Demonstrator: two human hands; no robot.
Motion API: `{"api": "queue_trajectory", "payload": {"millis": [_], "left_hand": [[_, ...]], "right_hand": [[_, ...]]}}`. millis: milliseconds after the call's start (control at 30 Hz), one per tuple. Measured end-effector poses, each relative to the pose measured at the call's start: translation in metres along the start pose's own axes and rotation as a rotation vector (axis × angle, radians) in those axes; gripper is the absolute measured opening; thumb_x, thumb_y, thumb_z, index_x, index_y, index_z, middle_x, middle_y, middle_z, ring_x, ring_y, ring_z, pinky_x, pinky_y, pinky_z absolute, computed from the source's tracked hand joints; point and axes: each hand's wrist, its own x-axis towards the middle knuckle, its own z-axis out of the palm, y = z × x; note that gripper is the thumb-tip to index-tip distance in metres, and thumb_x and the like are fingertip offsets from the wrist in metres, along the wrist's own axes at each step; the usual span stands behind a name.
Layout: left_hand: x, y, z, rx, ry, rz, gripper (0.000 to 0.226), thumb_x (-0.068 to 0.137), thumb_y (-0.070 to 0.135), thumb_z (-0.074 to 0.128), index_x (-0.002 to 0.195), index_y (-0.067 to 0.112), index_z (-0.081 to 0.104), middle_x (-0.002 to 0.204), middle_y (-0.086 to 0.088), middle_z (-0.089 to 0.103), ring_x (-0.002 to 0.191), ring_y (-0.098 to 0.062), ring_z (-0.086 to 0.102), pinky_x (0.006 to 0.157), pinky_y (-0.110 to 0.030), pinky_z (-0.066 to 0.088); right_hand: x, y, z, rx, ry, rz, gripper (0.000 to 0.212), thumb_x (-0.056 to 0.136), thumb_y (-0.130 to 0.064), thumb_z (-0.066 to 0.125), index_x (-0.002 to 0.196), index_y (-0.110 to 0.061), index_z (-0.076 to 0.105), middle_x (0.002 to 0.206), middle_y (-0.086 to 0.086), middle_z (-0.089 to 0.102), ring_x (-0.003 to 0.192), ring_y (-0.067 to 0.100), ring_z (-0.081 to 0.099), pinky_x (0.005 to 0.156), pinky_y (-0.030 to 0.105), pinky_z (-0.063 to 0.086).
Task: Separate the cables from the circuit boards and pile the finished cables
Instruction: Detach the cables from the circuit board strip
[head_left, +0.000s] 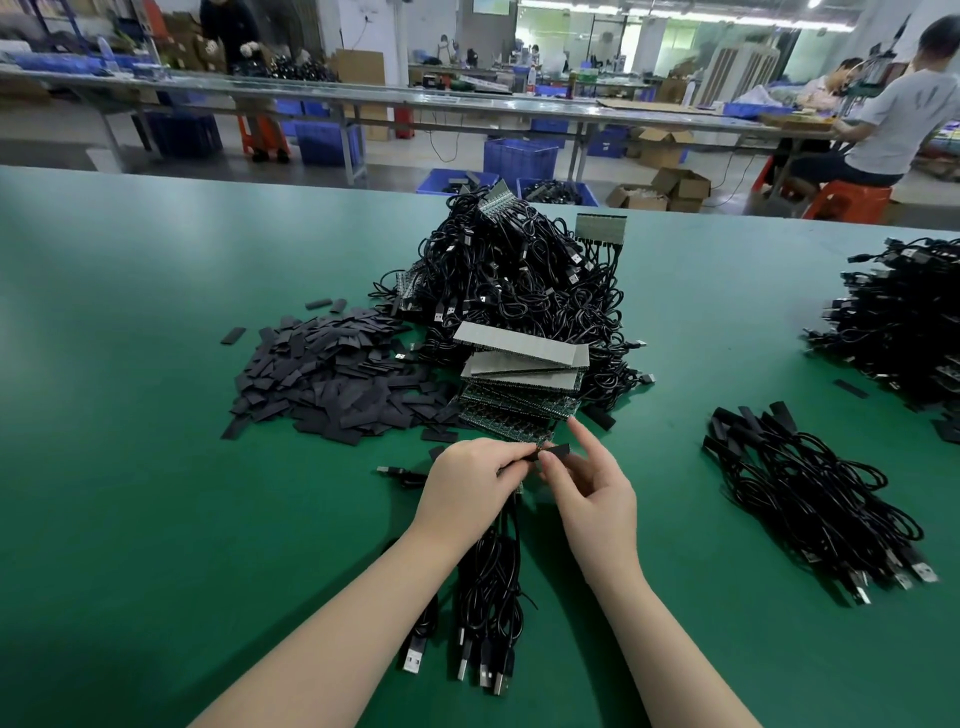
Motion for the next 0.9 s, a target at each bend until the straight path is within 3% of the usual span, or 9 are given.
{"api": "queue_trajectory", "payload": {"millis": [133,233,333,400,567,667,767,833,900], "left_hand": [[0.0007,-0.0021,0.0001,0.000,0.017,-0.026,0.026,0.089,0.027,0.068,0.114,0.026,0.072,0.107,0.007,0.073,0.100,-0.010,0.064,0.091,-0.026,0.048],[0.0006,-0.0035,-0.0004,0.010,-0.002,-0.024,0.028,0.089,0.028,0.068,0.116,0.026,0.071,0.109,0.007,0.072,0.102,-0.010,0.063,0.091,-0.021,0.045],[0.0006,-0.0037,-0.0006,0.025,-0.030,-0.015,0.029,0.090,0.029,0.067,0.118,0.027,0.070,0.111,0.007,0.072,0.103,-0.008,0.062,0.087,-0.011,0.037],[0.0005,-0.0042,-0.0011,0.021,-0.034,-0.007,0.029,0.089,0.029,0.068,0.118,0.026,0.071,0.110,0.007,0.072,0.103,-0.009,0.062,0.087,-0.012,0.038],[0.0007,-0.0030,-0.0020,-0.029,0.015,-0.027,0.024,0.087,0.028,0.070,0.110,0.027,0.074,0.104,0.009,0.073,0.097,-0.006,0.064,0.089,-0.020,0.046],[0.0006,-0.0030,-0.0010,-0.029,0.015,-0.049,0.024,0.087,0.030,0.070,0.111,0.029,0.074,0.104,0.009,0.073,0.097,-0.006,0.065,0.088,-0.023,0.048],[0.0004,-0.0045,-0.0009,-0.029,0.025,-0.062,0.024,0.087,0.030,0.070,0.111,0.029,0.074,0.104,0.010,0.073,0.096,-0.005,0.064,0.086,-0.021,0.048],[0.0004,-0.0044,-0.0011,-0.048,0.043,-0.060,0.024,0.087,0.027,0.070,0.110,0.029,0.074,0.103,0.010,0.073,0.095,-0.005,0.065,0.086,-0.023,0.050],[-0.0002,-0.0040,-0.0004,-0.052,0.045,-0.043,0.026,0.086,0.023,0.069,0.110,0.031,0.074,0.104,0.011,0.073,0.096,-0.004,0.065,0.086,-0.024,0.051]], "right_hand": [[-0.0035,-0.0008,0.0014,-0.083,-0.003,-0.045,0.046,0.096,-0.023,0.065,0.133,-0.046,0.052,0.097,-0.018,0.074,0.077,-0.007,0.066,0.071,0.004,0.045],[-0.0035,0.0018,0.0014,-0.159,-0.022,-0.059,0.046,0.097,-0.025,0.063,0.137,-0.044,0.049,0.093,-0.019,0.074,0.060,-0.003,0.053,0.063,0.006,0.042],[-0.0018,0.0032,0.0010,-0.173,-0.045,-0.049,0.048,0.097,-0.024,0.062,0.141,-0.039,0.049,0.090,-0.018,0.074,0.063,-0.002,0.055,0.065,0.006,0.043],[-0.0013,0.0033,0.0008,-0.178,-0.048,-0.045,0.047,0.097,-0.023,0.063,0.141,-0.038,0.051,0.087,-0.018,0.074,0.064,-0.002,0.056,0.064,0.006,0.043],[-0.0012,0.0025,0.0004,-0.122,-0.002,-0.023,0.039,0.097,-0.024,0.062,0.134,-0.039,0.058,0.085,-0.008,0.074,0.059,0.008,0.055,0.057,0.010,0.042],[-0.0025,0.0029,-0.0002,-0.126,-0.007,-0.023,0.042,0.098,-0.025,0.062,0.133,-0.045,0.054,0.086,0.005,0.073,0.051,0.003,0.039,0.052,0.012,0.037],[-0.0019,0.0023,0.0012,-0.145,-0.028,-0.010,0.045,0.096,-0.025,0.064,0.134,-0.046,0.052,0.084,-0.009,0.075,0.056,-0.001,0.051,0.058,0.007,0.041],[-0.0004,0.0014,0.0008,-0.127,-0.027,0.016,0.047,0.094,-0.027,0.067,0.132,-0.049,0.048,0.084,-0.022,0.074,0.073,-0.006,0.065,0.067,0.004,0.044],[0.0009,-0.0011,0.0019,-0.157,-0.047,0.029,0.027,0.092,-0.030,0.070,0.113,-0.047,0.063,0.082,-0.020,0.074,0.080,0.000,0.068,0.068,0.007,0.046]]}}
